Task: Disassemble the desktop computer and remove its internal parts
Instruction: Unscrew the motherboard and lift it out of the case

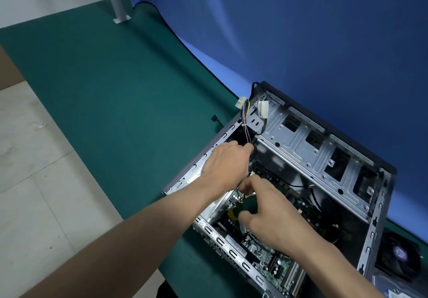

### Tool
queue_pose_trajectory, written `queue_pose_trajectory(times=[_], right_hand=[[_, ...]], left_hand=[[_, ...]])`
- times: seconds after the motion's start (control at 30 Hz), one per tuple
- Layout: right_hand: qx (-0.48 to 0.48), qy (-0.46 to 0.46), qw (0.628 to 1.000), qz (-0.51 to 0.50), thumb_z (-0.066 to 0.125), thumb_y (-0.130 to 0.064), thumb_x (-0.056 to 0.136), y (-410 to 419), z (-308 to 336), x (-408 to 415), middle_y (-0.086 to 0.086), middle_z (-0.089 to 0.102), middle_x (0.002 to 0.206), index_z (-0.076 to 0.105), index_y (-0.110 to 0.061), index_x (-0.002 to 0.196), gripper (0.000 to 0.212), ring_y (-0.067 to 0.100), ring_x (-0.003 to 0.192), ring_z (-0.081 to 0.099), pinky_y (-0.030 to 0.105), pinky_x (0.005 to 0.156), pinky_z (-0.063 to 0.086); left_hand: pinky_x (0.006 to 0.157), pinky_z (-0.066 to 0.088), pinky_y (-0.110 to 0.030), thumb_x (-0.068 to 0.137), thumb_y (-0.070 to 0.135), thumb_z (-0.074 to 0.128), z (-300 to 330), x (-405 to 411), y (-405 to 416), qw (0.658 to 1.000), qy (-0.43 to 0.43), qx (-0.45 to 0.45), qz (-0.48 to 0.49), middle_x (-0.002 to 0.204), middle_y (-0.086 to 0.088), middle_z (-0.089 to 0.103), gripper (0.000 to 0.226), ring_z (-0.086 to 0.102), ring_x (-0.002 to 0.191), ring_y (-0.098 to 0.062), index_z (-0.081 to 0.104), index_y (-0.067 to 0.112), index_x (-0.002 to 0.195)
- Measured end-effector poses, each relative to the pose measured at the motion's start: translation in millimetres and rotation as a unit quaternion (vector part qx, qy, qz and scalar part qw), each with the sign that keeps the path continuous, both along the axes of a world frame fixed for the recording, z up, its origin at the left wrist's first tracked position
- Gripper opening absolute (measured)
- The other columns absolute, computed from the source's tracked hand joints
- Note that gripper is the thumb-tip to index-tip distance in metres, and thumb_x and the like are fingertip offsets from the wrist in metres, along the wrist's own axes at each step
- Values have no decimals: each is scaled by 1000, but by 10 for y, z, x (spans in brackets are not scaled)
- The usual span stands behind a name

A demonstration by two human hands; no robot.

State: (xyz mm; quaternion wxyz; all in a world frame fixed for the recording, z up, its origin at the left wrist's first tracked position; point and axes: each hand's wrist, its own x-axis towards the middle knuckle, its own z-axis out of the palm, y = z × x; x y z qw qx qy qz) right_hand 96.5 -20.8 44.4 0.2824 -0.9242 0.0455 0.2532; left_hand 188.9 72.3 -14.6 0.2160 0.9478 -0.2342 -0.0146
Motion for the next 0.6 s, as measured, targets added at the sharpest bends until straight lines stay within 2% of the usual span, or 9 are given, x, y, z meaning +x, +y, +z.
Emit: queue_pose_trajectory(times=[0.07,0.17,0.23,0.27,0.33,0.4,0.47,0.53,0.6], right_hand=[[-60,-16,998,1,47,-49,89,18,21,-14,-9,53,100,47,-29,103,25,16,88,56,34,74,45],[-49,-31,998,6,45,-36,93,8,-1,-21,-7,50,98,46,-27,100,11,16,84,55,35,74,46],[-26,-20,999,28,55,-28,87,14,8,-16,-10,38,103,39,-33,102,23,12,84,51,32,73,44],[-26,-16,999,35,58,-30,86,17,13,-9,-10,35,104,37,-34,102,27,11,82,50,31,71,43],[-33,-41,998,25,52,-41,90,24,30,3,-10,40,103,40,-32,101,20,14,83,53,33,72,43],[-21,-62,998,22,45,-37,95,25,15,11,-9,45,101,41,-29,98,9,17,86,53,36,77,44],[-12,-59,997,45,50,-27,90,42,15,7,-9,39,101,38,-31,99,15,16,83,50,32,73,41],[-23,-63,996,54,54,-33,89,52,8,-1,-11,38,102,37,-33,102,21,15,81,51,31,69,39],[-39,-82,995,40,48,-40,93,48,16,6,-12,48,106,41,-34,104,15,18,88,57,36,76,45]], left_hand=[[62,27,-30,88,8,44,-4,2,1,1000,-2,0,-5,67,-1,42,15,36,66,-21,56,14,94],[62,24,-29,87,8,44,2,8,-4,1000,-2,6,-8,65,-1,41,14,36,66,-21,56,14,92],[61,23,-29,81,6,48,21,2,-7,1000,0,12,-8,62,2,38,13,36,66,-20,53,15,87],[61,23,-28,79,6,49,24,2,-3,1000,0,14,-8,60,3,37,13,36,65,-20,53,16,86],[61,24,-28,82,7,48,1,5,-6,1000,-6,10,-6,61,3,39,13,37,65,-20,55,15,89],[62,25,-29,83,8,47,-10,14,-13,1000,-5,13,-6,63,1,41,15,37,66,-20,57,14,91],[61,25,-29,79,7,49,-3,21,-24,1000,2,21,-7,61,2,39,17,37,65,-20,57,14,91],[61,25,-28,75,5,51,-4,28,-29,999,7,32,-8,60,3,37,21,37,64,-19,57,15,92],[62,27,-27,74,6,53,-19,26,-30,999,6,36,-8,63,2,42,24,39,64,-19,58,15,95]])
